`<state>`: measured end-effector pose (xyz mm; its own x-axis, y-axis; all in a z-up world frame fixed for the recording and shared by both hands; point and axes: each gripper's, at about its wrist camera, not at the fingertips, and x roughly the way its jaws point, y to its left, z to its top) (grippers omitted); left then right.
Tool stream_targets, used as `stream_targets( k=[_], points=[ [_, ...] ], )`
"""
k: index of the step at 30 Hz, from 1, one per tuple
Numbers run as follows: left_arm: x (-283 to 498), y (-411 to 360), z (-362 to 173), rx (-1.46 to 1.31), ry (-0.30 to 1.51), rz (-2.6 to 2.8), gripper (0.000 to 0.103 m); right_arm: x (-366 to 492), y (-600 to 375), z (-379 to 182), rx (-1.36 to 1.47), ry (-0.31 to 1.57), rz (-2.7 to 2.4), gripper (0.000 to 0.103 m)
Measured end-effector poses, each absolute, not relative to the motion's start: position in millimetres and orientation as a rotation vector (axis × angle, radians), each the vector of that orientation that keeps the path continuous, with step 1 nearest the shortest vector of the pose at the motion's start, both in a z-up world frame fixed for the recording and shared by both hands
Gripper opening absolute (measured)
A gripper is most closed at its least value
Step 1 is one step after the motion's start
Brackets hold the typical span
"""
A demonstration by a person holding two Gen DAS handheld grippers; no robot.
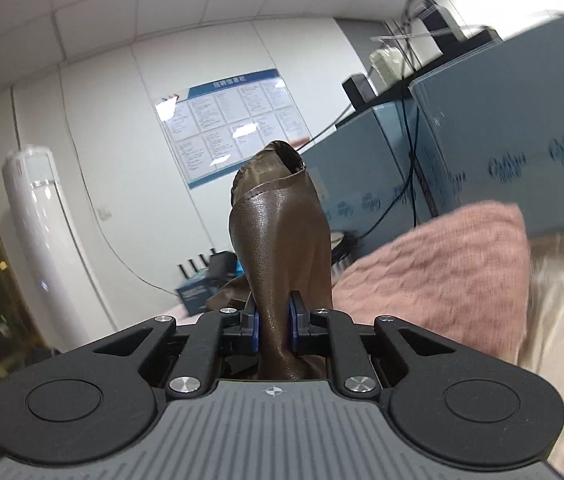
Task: Fold clothes
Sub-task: 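Grasp the jacket edge with the right gripper while the left gripper grasps another edge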
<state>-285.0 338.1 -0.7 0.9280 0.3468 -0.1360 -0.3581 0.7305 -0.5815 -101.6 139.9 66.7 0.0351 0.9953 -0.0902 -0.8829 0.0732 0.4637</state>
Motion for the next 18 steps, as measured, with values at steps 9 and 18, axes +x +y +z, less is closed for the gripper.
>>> stream_targets(
  k=[9, 18],
  points=[
    [-276.3, 275.4, 6.5, -0.614, 0.079, 0.173, 0.028, -96.4, 32.1, 57.1, 0.471, 0.578, 1.361, 0.012],
    [-192.5, 225.4, 9.1, -0.557, 0.259, -0.052, 0.028, -63.0, -74.9, 23.2, 0.660, 0.659, 1.063, 0.012]
  ],
)
